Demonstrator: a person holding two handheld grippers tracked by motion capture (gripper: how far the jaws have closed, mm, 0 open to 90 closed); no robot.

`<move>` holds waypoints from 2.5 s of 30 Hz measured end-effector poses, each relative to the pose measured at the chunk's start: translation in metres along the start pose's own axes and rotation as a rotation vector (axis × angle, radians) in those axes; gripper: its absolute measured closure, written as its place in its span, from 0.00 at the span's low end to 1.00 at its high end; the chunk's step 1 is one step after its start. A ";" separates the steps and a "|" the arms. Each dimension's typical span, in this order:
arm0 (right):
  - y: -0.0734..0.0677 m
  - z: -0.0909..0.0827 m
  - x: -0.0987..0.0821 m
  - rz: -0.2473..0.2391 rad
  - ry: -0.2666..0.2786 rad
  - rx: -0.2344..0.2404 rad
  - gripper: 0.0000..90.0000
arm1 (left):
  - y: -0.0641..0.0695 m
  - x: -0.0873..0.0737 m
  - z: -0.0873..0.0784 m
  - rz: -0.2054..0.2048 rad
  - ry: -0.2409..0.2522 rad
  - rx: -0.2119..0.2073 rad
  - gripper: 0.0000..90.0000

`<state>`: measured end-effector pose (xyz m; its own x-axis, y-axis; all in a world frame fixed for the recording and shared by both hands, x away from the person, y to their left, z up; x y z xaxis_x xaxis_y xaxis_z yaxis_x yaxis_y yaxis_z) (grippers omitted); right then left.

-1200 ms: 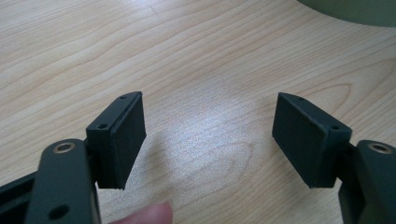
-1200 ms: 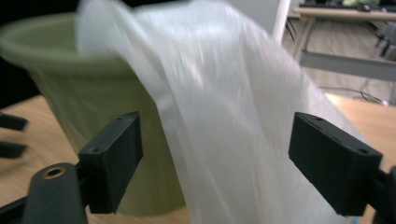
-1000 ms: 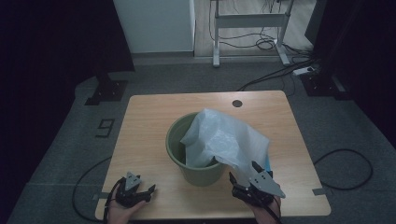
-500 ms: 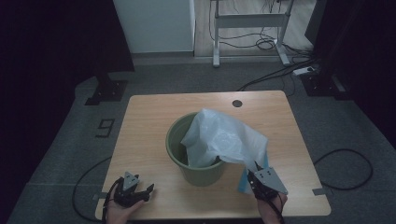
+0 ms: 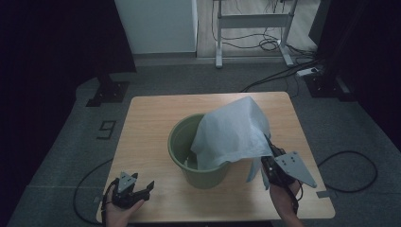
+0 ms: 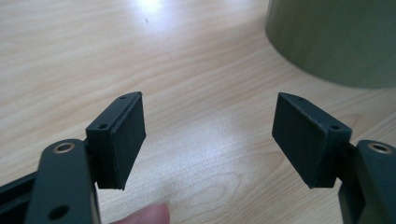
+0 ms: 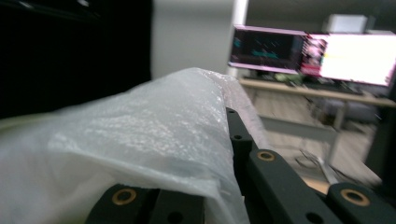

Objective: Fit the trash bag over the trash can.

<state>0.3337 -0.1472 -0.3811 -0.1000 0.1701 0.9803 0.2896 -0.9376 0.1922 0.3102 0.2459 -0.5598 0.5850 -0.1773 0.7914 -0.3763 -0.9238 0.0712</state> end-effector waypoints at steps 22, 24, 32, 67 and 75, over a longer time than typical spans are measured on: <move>-0.101 0.029 0.001 -0.120 -0.124 0.314 0.94 | 0.018 0.036 -0.036 -0.001 0.102 -0.021 0.30; -0.099 0.029 -0.002 -0.094 -0.125 0.321 0.94 | 0.026 0.044 -0.043 0.012 0.120 -0.029 0.30; -0.091 0.028 0.004 -0.070 -0.122 0.327 0.93 | 0.061 0.069 -0.063 0.051 0.171 -0.063 0.29; -0.094 0.048 0.019 -0.053 -0.205 0.342 0.93 | 0.155 0.132 -0.061 0.095 0.425 -0.139 0.27; -0.100 0.047 0.024 -0.063 -0.201 0.354 0.93 | 0.185 0.145 -0.049 0.168 0.417 -0.159 0.29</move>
<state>0.3469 -0.0347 -0.3745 0.0501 0.3126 0.9486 0.6024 -0.7670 0.2209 0.2905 0.0655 -0.4024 0.1804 -0.1383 0.9738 -0.5654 -0.8247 -0.0124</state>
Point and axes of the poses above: each handheld gripper's, and its own axes: z roughly forward along the jaws, x roughly out of its top, y roughly to its right, the point moved 9 cm from there along z, roughly forward along the jaws, and after that the axes turned 6 degrees about -z, right-handed, at the moved point
